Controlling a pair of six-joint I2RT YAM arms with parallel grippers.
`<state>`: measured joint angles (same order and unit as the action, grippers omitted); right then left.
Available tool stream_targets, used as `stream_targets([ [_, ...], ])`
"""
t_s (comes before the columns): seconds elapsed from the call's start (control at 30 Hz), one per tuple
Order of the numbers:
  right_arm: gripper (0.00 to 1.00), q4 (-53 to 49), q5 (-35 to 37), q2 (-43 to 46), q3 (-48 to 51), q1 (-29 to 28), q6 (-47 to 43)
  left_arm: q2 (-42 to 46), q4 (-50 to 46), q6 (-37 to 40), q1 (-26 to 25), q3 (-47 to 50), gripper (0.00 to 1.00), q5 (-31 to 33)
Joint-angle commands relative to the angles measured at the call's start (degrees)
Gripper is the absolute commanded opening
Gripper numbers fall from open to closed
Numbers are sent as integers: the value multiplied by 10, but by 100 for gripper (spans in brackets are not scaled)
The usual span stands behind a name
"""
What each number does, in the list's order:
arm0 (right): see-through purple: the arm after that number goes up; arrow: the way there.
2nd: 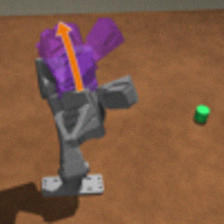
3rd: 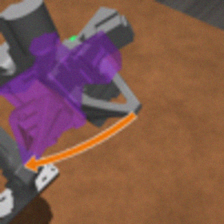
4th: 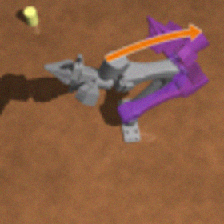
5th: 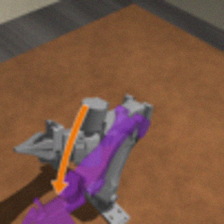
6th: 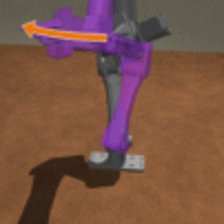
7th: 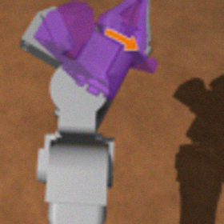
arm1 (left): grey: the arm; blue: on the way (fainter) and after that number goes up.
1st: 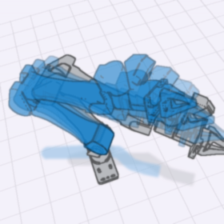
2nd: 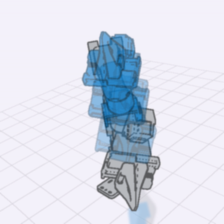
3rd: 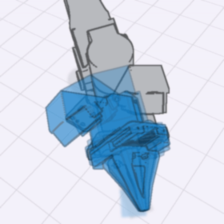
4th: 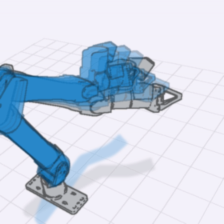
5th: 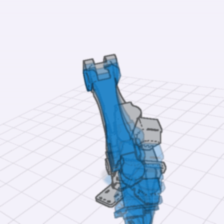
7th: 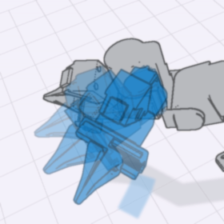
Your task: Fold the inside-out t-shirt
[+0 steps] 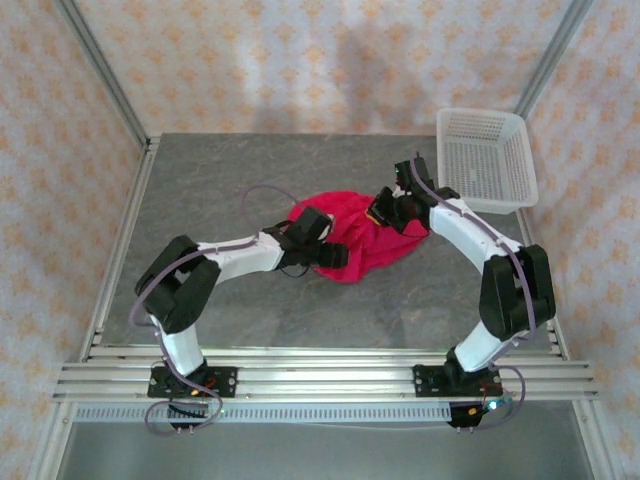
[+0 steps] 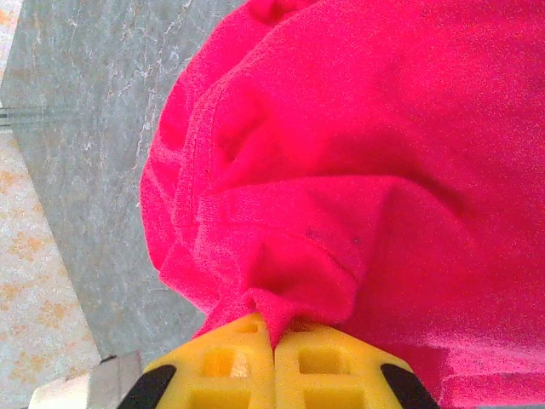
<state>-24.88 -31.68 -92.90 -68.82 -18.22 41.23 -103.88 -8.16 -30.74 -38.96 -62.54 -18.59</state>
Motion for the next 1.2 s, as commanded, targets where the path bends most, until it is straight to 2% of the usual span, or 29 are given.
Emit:
stream_targets([
  [0.0, 0, -13, 14, 0, 0, 3, -13, -17, 3, -13, 1, -33, 43, 10],
  [0.1, 0, -21, 28, -9, 6, 5, -34, 4, -64, 12, 1, -76, 10, 8],
  [0.17, 0, -33, 61, -21, 16, 5, -65, 30, -126, 35, 4, -119, 0, 1],
  [0.27, 0, -38, 121, -50, 46, 7, -114, 73, -200, 61, 17, -191, 0, -41],
  [0.33, 0, -56, 152, -71, 54, 9, -135, 98, -212, 56, 46, -217, 0, -105],
  [0.4, 0, -58, 160, -78, 65, 11, -141, 125, -170, 22, 84, -208, 0, -177],
  [0.47, 0, -53, 153, -71, 75, 11, -139, 148, -103, -25, 121, -173, 0, -214],
  [0.53, 0, -55, 138, -53, 77, 11, -136, 152, -67, -46, 136, -147, 0, -216],
  [0.67, 1, -67, 86, 6, 64, 10, -126, 113, 36, -96, 132, -92, 0, -263],
  [0.77, 22, -63, 46, 62, 59, 5, -109, 96, 88, -113, 128, -53, 0, -268],
  [0.83, 28, -63, 37, 91, 56, -2, -97, 96, 114, -121, 127, -34, 0, -270],
  [0.93, 26, -49, 19, 106, 54, -14, -78, 97, 119, -121, 125, -29, 0, -267],
  [1.03, 20, -21, 6, 101, 56, -28, -60, 94, 119, -122, 123, -33, 0, -268],
  [1.1, 21, 7, -2, 89, 57, -38, -46, 93, 120, -122, 121, -37, 0, -270],
  [1.17, 27, 41, -17, 68, 53, -46, -26, 91, 119, -121, 117, -39, 0, -271],
])
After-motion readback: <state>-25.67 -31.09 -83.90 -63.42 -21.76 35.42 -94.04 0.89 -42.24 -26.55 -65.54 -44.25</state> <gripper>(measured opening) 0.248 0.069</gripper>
